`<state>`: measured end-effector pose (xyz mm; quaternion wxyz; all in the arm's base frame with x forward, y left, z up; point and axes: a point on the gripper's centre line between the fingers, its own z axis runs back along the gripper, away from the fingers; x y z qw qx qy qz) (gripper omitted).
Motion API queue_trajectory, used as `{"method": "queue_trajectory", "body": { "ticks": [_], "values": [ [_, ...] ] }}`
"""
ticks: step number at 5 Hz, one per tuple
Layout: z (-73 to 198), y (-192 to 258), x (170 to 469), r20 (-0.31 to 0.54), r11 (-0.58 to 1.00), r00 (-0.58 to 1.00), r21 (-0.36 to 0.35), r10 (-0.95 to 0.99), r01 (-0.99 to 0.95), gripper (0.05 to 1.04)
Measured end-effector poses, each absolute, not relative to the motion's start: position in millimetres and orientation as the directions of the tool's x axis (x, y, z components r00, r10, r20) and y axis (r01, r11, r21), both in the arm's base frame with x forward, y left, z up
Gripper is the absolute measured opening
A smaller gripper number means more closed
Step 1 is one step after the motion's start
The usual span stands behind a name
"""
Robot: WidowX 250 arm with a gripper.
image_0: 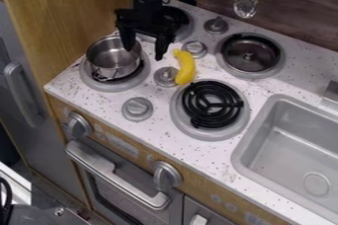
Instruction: Put the banana on the lower right burner
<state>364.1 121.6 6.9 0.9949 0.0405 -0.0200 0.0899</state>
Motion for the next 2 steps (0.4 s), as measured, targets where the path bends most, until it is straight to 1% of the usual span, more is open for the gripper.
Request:
{"method": "queue_trajectory", "body": {
  "ticks": [1,2],
  "values": [
    [-10,119,356,-0.003,0.981,0.983,0.069,0.181,-0.180,0.998],
    [-13,106,362,0.003,0.983,0.984,0.049,0.175,-0.175,0.998]
  ]
}}
